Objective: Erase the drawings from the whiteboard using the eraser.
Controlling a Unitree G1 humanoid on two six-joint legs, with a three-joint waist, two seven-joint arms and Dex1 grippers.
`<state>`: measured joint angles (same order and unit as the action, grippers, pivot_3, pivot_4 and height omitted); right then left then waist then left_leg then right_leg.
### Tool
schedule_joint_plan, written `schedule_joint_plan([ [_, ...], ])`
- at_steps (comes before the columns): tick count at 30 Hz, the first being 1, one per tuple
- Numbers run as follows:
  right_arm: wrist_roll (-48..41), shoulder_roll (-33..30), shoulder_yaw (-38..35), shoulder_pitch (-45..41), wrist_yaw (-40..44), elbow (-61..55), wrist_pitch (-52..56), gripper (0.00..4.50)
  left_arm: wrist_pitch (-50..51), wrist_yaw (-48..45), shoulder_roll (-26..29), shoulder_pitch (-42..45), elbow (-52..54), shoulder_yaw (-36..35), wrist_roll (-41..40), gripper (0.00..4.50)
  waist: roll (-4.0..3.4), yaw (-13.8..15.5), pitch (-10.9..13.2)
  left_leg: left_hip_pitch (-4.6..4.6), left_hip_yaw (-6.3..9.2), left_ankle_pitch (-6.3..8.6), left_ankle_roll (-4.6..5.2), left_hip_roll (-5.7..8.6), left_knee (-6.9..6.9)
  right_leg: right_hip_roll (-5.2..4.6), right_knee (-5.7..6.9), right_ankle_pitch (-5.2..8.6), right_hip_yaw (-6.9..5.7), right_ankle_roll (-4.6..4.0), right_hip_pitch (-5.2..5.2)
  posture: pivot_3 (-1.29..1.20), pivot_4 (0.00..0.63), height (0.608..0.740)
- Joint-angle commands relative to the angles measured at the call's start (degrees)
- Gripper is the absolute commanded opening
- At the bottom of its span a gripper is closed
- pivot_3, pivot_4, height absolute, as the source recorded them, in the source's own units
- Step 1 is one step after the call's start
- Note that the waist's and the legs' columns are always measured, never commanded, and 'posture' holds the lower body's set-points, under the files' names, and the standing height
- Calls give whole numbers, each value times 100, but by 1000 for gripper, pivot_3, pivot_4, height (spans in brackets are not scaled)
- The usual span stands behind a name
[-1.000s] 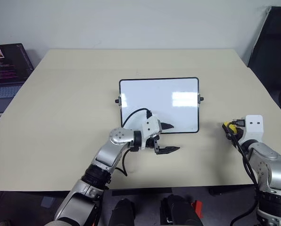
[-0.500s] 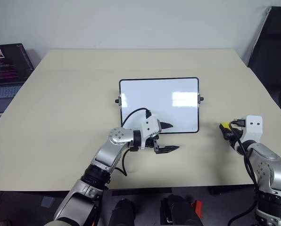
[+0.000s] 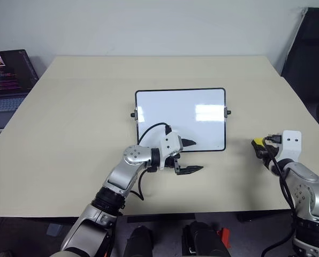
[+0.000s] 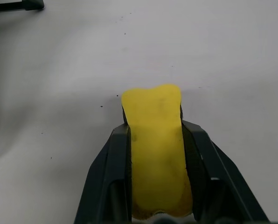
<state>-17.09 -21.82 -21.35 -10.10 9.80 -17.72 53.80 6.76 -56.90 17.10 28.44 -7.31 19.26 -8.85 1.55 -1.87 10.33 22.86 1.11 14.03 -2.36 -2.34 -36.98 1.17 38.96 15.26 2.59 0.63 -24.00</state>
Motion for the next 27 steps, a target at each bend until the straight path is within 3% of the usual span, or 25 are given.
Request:
schedule_joint_plan([
  [1,-105,-53,-162,-107,-31,-216,26,1597,-147,26,-52,89,101,-69,-9,4500,0,0,0,0,-1,0,0,0,0,0,0,0,0,0,0,0,150,740],
  [27,-278,12,-294,-165,-248,-171,96,1597,-233,20,-76,149,-7,-84,-2,4500,-2,1,-1,0,-1,0,1,0,-1,0,2,0,1,0,0,0,150,740],
])
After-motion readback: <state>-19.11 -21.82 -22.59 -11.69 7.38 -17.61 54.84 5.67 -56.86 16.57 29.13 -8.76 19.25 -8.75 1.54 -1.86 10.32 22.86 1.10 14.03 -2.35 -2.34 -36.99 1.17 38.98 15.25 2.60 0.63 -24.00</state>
